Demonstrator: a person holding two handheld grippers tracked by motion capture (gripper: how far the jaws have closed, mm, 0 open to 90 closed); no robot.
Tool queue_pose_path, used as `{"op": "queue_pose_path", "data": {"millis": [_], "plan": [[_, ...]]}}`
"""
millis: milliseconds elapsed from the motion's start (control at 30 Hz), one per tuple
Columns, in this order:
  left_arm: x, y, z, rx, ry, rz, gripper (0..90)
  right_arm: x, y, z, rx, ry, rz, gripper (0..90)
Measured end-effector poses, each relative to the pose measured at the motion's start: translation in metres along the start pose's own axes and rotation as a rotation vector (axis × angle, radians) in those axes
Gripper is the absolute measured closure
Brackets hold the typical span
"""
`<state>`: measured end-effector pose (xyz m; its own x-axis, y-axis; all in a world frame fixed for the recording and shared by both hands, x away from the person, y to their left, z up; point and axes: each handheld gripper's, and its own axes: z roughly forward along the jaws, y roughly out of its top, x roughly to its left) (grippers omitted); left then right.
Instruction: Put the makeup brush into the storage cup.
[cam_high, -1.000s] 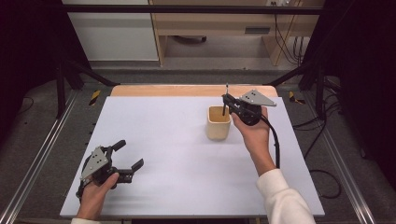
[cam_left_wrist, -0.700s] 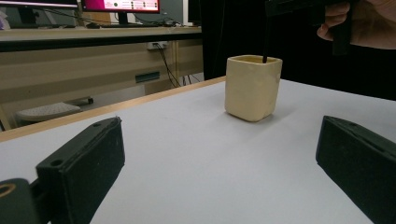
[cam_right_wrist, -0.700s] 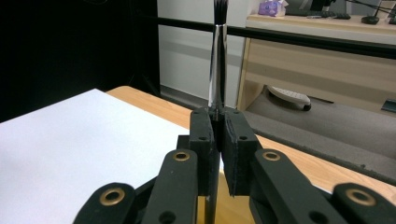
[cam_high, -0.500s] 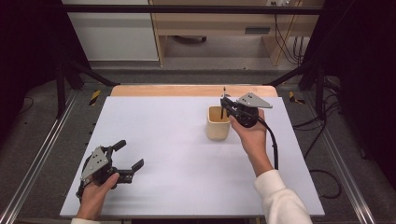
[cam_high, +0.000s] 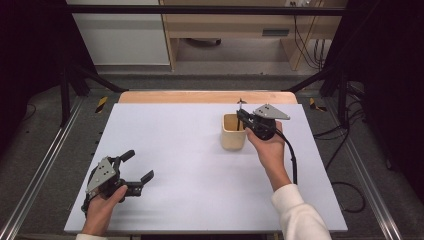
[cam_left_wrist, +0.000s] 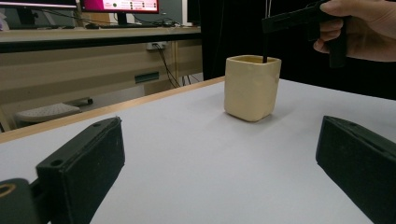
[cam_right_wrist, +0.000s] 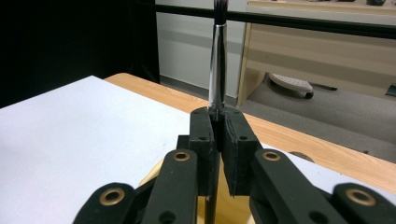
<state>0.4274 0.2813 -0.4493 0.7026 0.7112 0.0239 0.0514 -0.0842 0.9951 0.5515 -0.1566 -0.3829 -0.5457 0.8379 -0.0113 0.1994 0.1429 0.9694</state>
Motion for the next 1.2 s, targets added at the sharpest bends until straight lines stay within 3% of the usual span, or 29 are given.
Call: {"op": "queue_pose_path", "data": {"millis": [467,533,567,733,900,1200], "plan": [[-0.001,0.000,0.001,0.003,-0.004,0.005,1.0,-0.001,-0.009,0.000,0.012,-0.002,0.008,82.0],[-0.001,0.000,0.001,0.002,-0.004,0.005,1.0,-0.002,-0.009,-0.001,0.010,0.005,0.006,79.2],[-0.001,0.000,0.000,0.000,-0.003,0.008,1.0,-0.001,-0.009,-0.003,0.018,0.004,0.015,70.5],[-0.001,0.000,0.000,0.002,-0.001,0.006,1.0,0.002,-0.005,-0.013,0.007,-0.004,-0.017,53.0],[-0.001,0.000,0.000,0.003,-0.001,0.007,1.0,0.003,0.002,-0.023,-0.032,-0.004,-0.010,45.0],[-0.001,0.001,0.000,0.000,-0.001,0.008,1.0,0.003,0.006,-0.034,-0.043,-0.005,-0.002,36.6]]}}
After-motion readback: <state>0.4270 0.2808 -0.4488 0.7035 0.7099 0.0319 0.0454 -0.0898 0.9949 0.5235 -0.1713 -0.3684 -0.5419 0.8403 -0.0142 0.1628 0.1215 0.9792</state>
